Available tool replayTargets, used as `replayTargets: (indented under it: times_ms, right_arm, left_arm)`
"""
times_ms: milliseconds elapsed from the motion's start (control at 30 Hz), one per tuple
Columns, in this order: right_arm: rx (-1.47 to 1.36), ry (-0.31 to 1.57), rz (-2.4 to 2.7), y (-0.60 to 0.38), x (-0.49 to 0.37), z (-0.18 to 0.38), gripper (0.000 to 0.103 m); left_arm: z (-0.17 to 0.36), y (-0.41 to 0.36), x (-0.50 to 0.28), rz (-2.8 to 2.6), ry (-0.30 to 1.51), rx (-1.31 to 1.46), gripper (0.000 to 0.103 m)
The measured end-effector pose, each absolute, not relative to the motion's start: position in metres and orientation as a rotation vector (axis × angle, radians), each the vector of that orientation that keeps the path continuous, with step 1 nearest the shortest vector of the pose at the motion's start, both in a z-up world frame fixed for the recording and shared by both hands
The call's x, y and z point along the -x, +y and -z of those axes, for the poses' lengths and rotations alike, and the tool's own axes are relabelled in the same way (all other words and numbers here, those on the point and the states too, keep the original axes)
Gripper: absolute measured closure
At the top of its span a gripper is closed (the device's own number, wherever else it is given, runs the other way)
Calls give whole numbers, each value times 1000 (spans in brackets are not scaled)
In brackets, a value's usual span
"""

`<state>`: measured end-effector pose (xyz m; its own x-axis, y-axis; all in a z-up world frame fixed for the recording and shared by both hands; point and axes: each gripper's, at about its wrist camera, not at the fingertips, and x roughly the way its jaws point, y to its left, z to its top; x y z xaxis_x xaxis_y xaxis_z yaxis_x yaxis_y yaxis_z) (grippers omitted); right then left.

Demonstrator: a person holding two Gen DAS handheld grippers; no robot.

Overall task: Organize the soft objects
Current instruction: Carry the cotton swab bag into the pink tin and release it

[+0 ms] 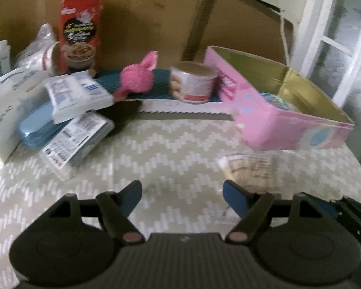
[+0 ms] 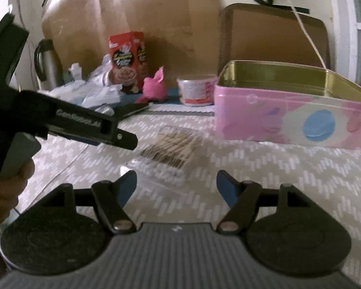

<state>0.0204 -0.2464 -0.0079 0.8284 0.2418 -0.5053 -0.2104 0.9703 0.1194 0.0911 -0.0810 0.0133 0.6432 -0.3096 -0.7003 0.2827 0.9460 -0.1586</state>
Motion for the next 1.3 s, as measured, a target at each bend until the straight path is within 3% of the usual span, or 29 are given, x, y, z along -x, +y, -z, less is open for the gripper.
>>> replayTargets:
  times_ms: [433,567,667,767,800,833,900,1200,1300]
  right_arm:
    - [-15,574,-232,-240,-25,14,26]
    - [-14,583,-236,-245,-31,11,26]
    - [-19,593,-229,-247,-34,11,26]
    - [-13,596,-245,-247,-36,12,27]
    - [-10,591,-259,-246,-36,11,37]
    - [-6,588,-279,-244,-36,11,50]
    - [18,578,-291,-239,-34,10,70]
    - [68,310,-178,-266,-32,-40,74]
    - [67,299,-118,-288,-72,-52,73]
  left_arm:
    - [-4,-77,-94,308,789,-17,23]
    - [-10,-72,-97,420,816,86,21]
    - [-15,-76,-94,508,801,113,7]
    - [-14,-90,-93,565,814,102,9]
    - [-11,-97,-94,591,831,96,17]
    - [-7,-103,-95,619,854,86,33]
    - [-6,-114,-90,621,833,33,42]
    - [-77,-145,-106,710,644,24,44]
    - [-88,-182,-143,702,605,8,35]
